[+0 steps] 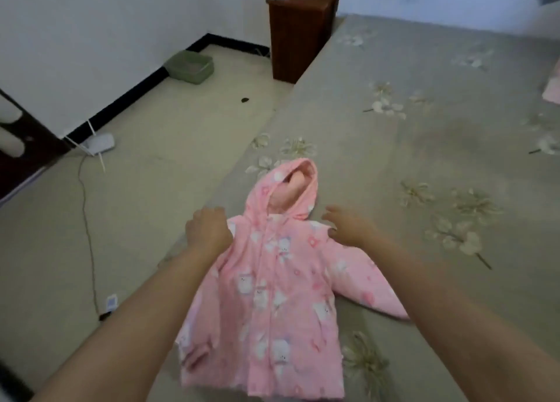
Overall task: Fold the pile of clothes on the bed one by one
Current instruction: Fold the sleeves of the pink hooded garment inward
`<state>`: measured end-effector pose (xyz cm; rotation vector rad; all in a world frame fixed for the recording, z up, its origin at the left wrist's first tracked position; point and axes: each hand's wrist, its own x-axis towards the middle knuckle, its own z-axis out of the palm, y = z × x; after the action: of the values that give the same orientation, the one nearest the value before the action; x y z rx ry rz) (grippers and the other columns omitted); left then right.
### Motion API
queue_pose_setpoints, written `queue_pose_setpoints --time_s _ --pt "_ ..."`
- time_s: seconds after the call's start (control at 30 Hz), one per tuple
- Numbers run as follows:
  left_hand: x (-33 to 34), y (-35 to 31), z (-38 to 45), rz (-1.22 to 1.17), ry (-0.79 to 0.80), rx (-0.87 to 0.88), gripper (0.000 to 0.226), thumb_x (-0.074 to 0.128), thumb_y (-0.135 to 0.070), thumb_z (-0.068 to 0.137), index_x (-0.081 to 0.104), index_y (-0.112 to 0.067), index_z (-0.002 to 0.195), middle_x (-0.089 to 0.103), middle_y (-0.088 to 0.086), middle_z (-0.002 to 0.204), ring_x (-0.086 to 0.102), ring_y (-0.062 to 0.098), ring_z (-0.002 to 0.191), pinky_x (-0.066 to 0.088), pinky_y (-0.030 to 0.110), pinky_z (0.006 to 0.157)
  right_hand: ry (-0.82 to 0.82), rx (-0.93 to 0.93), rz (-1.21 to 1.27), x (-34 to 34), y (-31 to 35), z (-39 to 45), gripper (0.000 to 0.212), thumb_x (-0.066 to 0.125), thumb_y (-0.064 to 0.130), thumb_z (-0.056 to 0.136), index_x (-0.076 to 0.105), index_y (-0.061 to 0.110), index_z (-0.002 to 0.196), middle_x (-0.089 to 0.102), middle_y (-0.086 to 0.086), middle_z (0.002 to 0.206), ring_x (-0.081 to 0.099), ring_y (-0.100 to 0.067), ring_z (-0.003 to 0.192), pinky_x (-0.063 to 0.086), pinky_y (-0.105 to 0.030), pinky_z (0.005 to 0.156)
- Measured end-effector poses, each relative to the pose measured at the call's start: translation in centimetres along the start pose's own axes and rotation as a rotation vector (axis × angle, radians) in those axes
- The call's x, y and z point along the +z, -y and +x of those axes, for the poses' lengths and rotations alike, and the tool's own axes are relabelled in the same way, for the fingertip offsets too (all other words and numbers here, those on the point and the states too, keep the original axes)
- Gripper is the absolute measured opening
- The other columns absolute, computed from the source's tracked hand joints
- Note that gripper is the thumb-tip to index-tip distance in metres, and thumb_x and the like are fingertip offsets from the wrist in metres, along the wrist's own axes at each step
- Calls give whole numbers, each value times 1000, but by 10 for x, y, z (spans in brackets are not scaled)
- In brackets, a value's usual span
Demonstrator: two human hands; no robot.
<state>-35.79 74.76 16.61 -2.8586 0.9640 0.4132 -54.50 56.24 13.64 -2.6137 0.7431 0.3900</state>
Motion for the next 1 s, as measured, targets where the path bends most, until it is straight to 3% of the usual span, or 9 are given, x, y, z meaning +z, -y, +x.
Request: queue_pose_setpoints --time_s 0.1,0.23,0.37,0.43,0.5,0.57,0.63,0.83,1.0 --pt "78 -5 6 53 198 48 34 46 -19 88 45 -10 121 50 11 125 46 28 116 40 34 90 156 114 51 81 -36 -11 46 42 20 95 34 13 140 29 -3 149 26 -14 136 18 -23 106" --pt "166 -12 6 25 355 55 34 42 -26 91 44 -9 120 50 12 125 46 29 115 40 37 94 192 356 -31 152 -82 -14 61 43 41 93 20 16 143 19 -3 152 17 -19 140 20 -39 113" --pt "231 -22 -1 139 311 129 53 39 -40 92 29 -12 136 32 6 143 28 19 133 14 53 108 195 405 -110 201 -98 -7 81 51 58 82 17 18 144 13 -8 152 11 -24 140 0 -59 109" --pt "250 -31 -1 98 259 106 65 41 -42 91 21 -6 141 23 11 149 19 21 138 9 52 110 84 317 -145 216 -99 -4 68 62 45 79 39 12 135 37 -17 139 31 -28 131 -2 -64 106" --pt "261 -38 -3 29 244 112 69 45 -36 91 16 1 142 17 17 151 15 26 140 12 45 111 -138 196 -161 225 -104 -3 30 72 11 70 64 0 97 61 -22 95 57 -35 96 9 -72 100" --pt "267 -45 -4 -68 220 124 67 47 -28 91 17 3 142 16 22 150 14 30 140 11 40 112 -299 134 -169 222 -114 -8 16 72 -7 56 64 -4 69 59 -20 64 61 -35 69 17 -76 92" --pt "270 -58 -5 -118 208 178 66 48 -26 91 18 4 141 14 24 150 14 32 140 9 37 112 -319 93 -179 218 -132 -18 18 74 -10 50 63 -3 62 57 -18 56 60 -34 60 18 -77 87" --pt "272 -166 -20 -171 288 480 65 45 -28 93 15 0 143 9 19 152 8 26 142 3 29 112 -57 549 -178 201 -224 -92 23 52 1 80 65 1 100 61 -22 95 53 -37 97 -1 -56 109" --pt "258 -254 -43 -352 272 717 38 46 -10 89 47 2 124 47 21 131 41 31 125 28 35 104 -70 1061 -84 194 -281 -164 34 47 9 87 57 10 120 52 -23 117 43 -38 111 19 -46 103"
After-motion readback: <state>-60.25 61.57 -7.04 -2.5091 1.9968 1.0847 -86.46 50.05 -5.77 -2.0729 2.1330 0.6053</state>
